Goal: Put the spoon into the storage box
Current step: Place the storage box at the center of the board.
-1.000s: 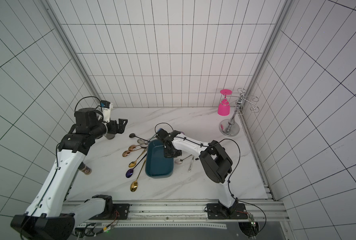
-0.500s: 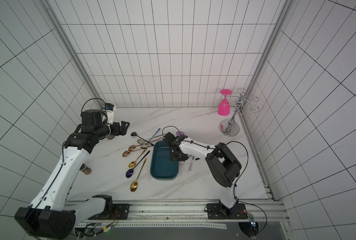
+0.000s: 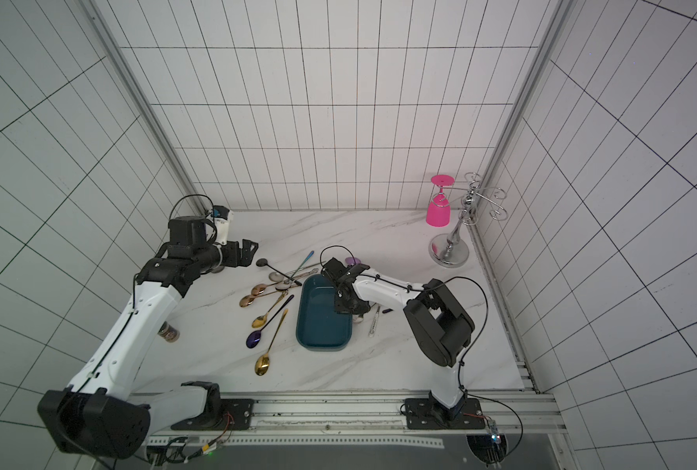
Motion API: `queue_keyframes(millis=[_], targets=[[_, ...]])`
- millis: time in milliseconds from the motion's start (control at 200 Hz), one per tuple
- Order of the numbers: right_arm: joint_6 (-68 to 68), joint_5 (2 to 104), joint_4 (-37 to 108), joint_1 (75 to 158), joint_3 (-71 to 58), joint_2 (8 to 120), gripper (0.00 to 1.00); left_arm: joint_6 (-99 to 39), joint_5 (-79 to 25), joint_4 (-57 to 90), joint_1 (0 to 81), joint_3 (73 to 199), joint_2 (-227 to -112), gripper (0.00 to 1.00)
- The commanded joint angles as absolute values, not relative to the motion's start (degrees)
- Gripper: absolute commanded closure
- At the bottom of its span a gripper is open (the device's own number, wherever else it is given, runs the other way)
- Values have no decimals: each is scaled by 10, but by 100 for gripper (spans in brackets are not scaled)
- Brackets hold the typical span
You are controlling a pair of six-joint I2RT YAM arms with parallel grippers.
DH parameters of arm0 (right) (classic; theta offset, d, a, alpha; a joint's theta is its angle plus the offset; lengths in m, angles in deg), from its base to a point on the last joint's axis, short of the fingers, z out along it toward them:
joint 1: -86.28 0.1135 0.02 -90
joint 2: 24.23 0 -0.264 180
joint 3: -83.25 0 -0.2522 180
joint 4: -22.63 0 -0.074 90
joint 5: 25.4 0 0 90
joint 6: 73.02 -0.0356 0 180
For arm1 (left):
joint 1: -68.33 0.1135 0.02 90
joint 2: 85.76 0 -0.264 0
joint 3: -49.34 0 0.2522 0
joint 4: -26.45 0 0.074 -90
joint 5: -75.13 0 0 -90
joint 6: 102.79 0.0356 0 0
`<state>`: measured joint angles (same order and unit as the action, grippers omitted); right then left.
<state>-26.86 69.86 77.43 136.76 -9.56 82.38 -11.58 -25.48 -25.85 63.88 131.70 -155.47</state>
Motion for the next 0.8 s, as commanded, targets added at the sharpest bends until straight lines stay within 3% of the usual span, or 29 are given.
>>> queue_keyframes(millis=[0, 465, 795], targets=[[-275, 708, 787, 1365, -103, 799, 77, -122, -270, -240, 635, 1310, -1562, 3], [-223, 739, 803, 1312, -131, 642, 56, -97, -268, -237, 600, 1315, -1625, 4], [-120, 765, 824, 1228, -181, 502, 32, -94, -250, -241, 571, 1329, -1686, 7]])
